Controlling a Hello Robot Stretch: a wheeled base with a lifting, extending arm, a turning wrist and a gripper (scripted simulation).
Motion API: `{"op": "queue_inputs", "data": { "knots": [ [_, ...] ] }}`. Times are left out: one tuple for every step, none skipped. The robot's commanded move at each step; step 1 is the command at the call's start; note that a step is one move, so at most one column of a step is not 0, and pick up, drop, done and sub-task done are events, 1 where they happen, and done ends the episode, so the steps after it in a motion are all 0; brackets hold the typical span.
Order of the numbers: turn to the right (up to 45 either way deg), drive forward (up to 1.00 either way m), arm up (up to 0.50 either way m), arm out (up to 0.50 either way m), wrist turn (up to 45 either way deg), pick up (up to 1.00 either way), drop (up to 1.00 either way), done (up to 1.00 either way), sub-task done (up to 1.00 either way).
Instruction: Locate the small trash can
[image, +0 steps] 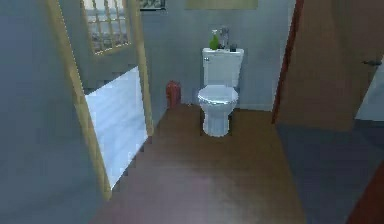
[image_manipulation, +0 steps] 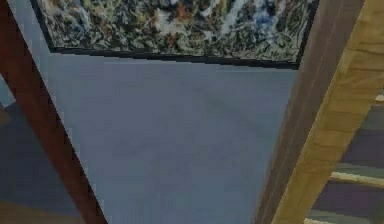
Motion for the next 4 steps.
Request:
{"op": "queue_inputs", "data": {
  "knots": [
    [0.0,0.95,0.00,0.00,0.0,0.00,0.00,0.00,0.00],
    [-45.0,0.00,0.00,0.00,0.0,0.00,0.00,0.00,0.00],
    [0.0,0.05,0.00,0.00,0.0,0.00,0.00,0.00,0.00],
    [12.0,0.00,0.00,0.00,0.0,0.00,0.00,0.00,0.00]
  ]
}}
